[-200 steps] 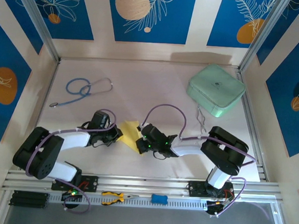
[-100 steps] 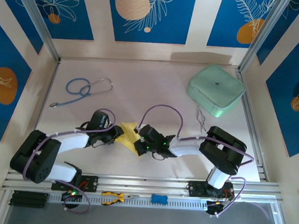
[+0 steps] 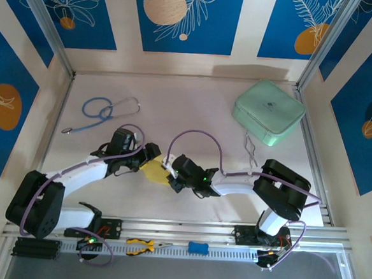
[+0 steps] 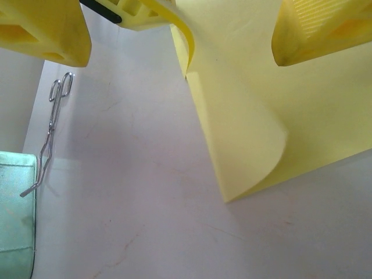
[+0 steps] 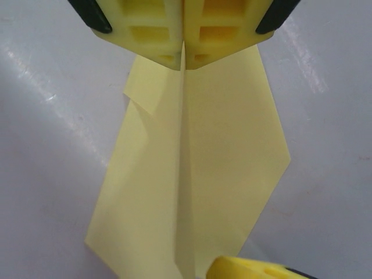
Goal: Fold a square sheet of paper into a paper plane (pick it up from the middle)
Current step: Fourth fold the wing at the center of the table.
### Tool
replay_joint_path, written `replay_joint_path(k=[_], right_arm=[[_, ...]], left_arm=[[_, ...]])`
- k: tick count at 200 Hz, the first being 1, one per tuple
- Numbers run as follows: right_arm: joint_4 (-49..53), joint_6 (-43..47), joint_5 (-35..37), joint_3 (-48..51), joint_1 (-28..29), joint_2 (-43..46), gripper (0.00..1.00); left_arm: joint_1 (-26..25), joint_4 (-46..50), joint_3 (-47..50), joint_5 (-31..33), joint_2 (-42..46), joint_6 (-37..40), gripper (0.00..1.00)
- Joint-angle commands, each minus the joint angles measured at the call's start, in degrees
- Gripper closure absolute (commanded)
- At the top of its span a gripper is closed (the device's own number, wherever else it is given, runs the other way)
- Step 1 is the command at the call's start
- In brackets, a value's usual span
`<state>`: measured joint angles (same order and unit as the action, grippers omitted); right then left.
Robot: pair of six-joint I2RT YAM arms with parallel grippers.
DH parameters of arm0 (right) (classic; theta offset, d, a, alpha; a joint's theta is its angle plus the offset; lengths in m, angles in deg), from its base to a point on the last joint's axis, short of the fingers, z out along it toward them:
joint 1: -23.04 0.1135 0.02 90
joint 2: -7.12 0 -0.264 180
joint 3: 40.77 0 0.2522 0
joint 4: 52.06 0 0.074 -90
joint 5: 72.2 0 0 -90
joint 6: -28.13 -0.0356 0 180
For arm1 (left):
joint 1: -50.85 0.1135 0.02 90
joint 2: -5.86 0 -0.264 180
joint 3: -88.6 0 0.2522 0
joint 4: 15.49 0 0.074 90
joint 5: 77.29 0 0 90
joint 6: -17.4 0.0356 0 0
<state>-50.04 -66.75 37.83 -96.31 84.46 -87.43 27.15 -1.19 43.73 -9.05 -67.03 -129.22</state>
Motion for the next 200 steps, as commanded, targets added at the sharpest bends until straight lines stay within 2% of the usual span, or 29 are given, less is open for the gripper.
replay_joint_path(k=[1, 22, 94, 115, 138, 200], right_arm=[[-2.1, 3.6, 1.1, 0.9, 0.0, 1.5, 0.91], [-2.7, 3.9, 2.1, 1.2, 0.7, 1.0, 0.89], [-5.4, 3.9, 4.0, 4.3, 2.3, 1.7, 0.81], [-5.3, 3.3, 4.5, 5.3, 2.5, 2.0, 0.8], [-5.4, 2.7, 6.1, 5.8, 2.9, 2.1, 0.78], [-5.7, 1.8, 8.2, 5.5, 4.7, 2.0, 0.81]], left_arm=[[0.0, 1.4, -2.1, -2.2, -1.5, 0.8, 0.2], [0.0, 2.5, -3.1, -2.8, -3.4, 0.5, 0.27], [0.0, 2.5, -2.8, -3.3, -6.3, -0.3, 0.84], [0.0, 2.1, -2.7, -3.3, -6.5, -0.5, 0.95], [-0.1, 1.5, -2.6, -3.8, -7.0, -0.6, 1.0], [0.0, 1.2, -2.3, -3.6, -7.0, -0.8, 1.0]])
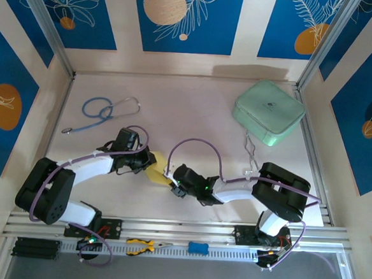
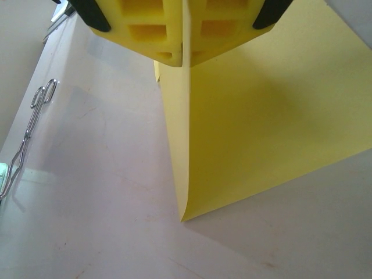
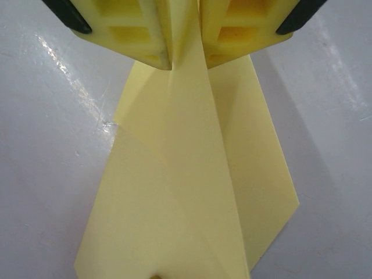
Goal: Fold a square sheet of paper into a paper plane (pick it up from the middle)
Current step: Fourth fold the wing at the center of the table.
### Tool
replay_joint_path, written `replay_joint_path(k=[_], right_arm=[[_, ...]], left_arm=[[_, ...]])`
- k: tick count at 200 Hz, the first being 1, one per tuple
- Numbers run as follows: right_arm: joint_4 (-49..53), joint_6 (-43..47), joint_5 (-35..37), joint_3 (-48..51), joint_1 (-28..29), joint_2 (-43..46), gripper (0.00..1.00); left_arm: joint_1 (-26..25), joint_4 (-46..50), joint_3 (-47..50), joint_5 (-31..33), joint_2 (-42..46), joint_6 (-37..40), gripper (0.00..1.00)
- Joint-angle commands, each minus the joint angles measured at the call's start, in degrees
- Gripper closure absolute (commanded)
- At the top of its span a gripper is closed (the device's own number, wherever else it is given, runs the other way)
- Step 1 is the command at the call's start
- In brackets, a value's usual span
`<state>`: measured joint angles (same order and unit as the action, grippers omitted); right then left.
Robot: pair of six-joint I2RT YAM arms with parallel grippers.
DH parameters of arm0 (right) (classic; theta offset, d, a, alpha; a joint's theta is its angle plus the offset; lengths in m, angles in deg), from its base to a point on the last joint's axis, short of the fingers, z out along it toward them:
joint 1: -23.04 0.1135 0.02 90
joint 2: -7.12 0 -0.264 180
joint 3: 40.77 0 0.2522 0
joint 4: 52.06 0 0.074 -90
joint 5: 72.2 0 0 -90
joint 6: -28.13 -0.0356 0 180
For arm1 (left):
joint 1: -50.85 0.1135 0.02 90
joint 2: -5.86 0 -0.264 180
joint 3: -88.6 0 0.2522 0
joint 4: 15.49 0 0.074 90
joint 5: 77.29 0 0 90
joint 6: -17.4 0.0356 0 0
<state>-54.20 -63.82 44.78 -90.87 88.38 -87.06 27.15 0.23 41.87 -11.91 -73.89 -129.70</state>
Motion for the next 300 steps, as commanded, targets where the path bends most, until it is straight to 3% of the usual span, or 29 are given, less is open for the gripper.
replay_joint_path(k=[1, 212, 300], right_arm=[[-1.5, -1.2, 1.2, 0.0, 0.7, 1.7, 0.8], [-1.5, -4.0, 1.7, -3.0, 1.3, -1.1, 0.74], [-0.9, -4.9, 1.6, -1.9, 1.2, -1.1, 0.82]], left_arm=[[0.0, -0.2, -0.4, -0.8, -0.2, -0.3, 1.0], [0.0, -1.2, -0.1, -1.0, -0.5, -1.1, 1.0], [0.0, -1.2, -0.3, -0.9, -0.7, -1.1, 1.0]])
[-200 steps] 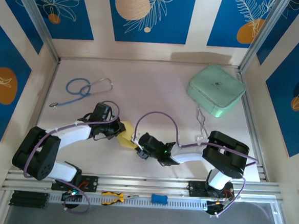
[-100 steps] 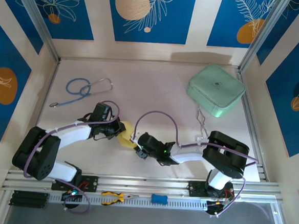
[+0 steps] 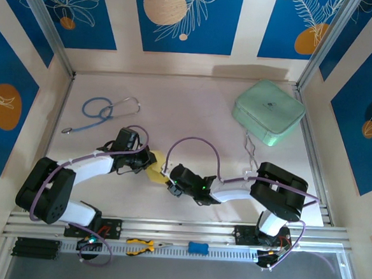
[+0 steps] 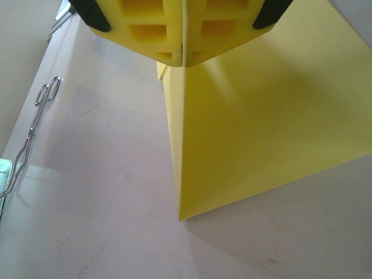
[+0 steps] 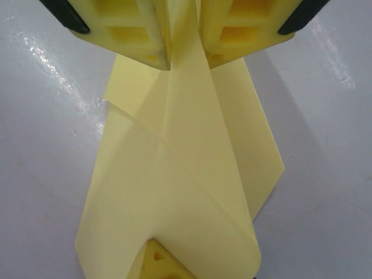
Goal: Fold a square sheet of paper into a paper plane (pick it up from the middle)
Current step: Fourth fold the wing at the center of the table.
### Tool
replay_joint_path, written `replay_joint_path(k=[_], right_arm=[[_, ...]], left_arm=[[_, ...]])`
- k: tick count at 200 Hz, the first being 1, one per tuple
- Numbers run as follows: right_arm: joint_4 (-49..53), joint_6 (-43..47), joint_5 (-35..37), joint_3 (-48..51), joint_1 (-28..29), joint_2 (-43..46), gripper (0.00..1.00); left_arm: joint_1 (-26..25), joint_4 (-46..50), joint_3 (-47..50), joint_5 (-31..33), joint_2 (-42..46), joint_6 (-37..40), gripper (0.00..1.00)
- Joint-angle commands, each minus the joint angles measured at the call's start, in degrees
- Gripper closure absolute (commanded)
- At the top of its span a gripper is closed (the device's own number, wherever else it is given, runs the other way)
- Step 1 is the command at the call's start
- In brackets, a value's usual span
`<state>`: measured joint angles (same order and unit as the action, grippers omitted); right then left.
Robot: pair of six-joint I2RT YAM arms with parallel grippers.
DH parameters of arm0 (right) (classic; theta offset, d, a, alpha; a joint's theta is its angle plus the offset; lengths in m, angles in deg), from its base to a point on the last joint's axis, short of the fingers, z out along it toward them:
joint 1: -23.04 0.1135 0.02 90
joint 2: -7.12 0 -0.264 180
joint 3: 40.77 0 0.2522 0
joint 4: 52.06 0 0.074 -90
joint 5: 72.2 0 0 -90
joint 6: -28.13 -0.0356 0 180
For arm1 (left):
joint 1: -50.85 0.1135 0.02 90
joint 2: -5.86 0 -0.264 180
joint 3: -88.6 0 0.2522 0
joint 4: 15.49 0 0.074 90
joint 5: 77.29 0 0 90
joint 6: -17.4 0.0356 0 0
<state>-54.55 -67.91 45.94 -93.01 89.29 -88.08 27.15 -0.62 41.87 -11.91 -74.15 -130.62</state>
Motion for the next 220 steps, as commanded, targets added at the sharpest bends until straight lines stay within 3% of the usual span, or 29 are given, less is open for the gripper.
replay_joint_path(k=[1, 54, 119, 131, 161, 185, 220], right_arm=[[-0.5, -0.8, 0.5, 0.2, 0.3, -0.1, 0.82], [-0.9, -0.6, 1.5, 0.4, 0.3, -0.3, 0.79], [-1.2, -1.9, -0.8, 0.9, -0.1, 0.2, 0.91], [-1.1, -2.4, -1.3, 0.8, -0.1, 0.1, 0.92], [-0.5, -4.7, -2.6, 0.3, -0.5, -0.9, 0.93], [-0.4, -6.7, -3.7, 0.2, -1.1, -1.3, 0.93], [1.0, -7.0, -5.0, -0.9, -1.2, -2.6, 0.93]], left_arm=[[0.0, -0.3, -0.3, -0.9, -0.4, -0.2, 1.0], [0.0, -0.2, -0.3, -0.9, -0.3, -0.2, 1.0], [0.0, 0.2, -0.4, -0.5, 0.0, -0.2, 0.99], [0.1, 0.4, -0.4, -0.4, 0.1, -0.2, 0.93], [0.2, 1.5, -1.0, 0.7, 1.0, -0.1, 0.61], [0.5, 4.5, -2.0, 2.2, 3.0, 1.1, 0.48], [0.9, 8.3, -3.1, 3.7, 4.7, 2.6, 0.4]])
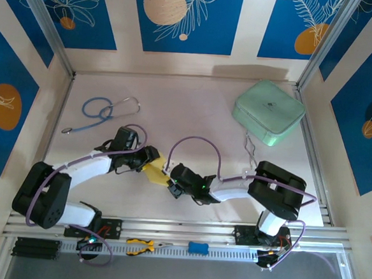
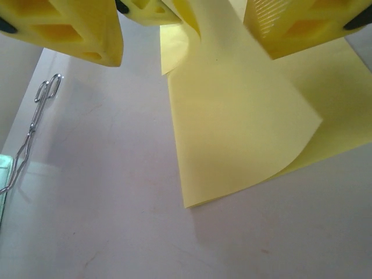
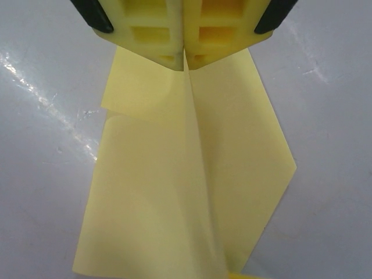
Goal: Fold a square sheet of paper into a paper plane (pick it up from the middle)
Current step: Fourth fold the wing at the center of the table.
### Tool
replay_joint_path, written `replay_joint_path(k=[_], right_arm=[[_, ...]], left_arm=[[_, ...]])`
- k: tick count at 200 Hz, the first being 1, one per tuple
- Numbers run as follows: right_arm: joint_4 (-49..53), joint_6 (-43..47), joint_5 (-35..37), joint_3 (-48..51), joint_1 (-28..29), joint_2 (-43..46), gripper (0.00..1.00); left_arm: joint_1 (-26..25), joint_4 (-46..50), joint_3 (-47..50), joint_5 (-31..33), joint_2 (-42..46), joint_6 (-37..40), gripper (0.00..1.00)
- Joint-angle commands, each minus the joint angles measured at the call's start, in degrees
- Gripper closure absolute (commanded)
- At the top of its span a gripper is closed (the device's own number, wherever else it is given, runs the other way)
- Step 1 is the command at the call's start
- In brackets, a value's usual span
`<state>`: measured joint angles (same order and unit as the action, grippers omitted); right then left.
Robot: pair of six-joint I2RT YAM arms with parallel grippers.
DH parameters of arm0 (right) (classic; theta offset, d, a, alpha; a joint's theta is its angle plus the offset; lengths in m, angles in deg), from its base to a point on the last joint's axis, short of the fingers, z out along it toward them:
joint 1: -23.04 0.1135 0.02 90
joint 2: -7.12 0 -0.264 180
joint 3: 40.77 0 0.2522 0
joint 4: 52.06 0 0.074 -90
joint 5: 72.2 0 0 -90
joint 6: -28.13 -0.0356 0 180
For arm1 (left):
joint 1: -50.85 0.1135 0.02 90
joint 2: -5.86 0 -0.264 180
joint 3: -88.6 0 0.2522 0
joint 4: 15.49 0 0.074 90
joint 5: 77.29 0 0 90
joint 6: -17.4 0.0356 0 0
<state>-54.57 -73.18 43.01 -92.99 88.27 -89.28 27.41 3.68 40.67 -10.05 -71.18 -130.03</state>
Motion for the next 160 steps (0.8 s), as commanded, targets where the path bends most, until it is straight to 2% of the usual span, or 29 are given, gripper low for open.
replay_joint_path(k=[1, 55, 106, 140, 160], right_arm=[[1.1, -1.6, -2.1, -1.0, -0.2, -1.5, 0.93], [2.4, -4.8, -4.9, -1.9, -1.0, -2.7, 0.94], [2.0, -12.1, -15.7, -1.6, -5.8, -2.3, 0.94], [-0.3, -16.1, -21.4, -0.6, -8.7, -1.9, 0.94], [-1.0, -18.0, -23.1, -0.4, -9.7, -2.0, 0.94]], left_arm=[[0.7, 4.0, -1.9, 1.8, 1.8, 2.0, 0.4], [1.1, 7.5, -3.2, 2.8, 3.2, 3.8, 0.38], [1.4, 12.8, -6.2, 4.5, 5.6, 6.7, 0.39], [1.4, 13.9, -6.9, 4.7, 6.5, 7.6, 0.43], [1.4, 12.4, -6.2, 3.8, 6.2, 7.1, 0.5]])
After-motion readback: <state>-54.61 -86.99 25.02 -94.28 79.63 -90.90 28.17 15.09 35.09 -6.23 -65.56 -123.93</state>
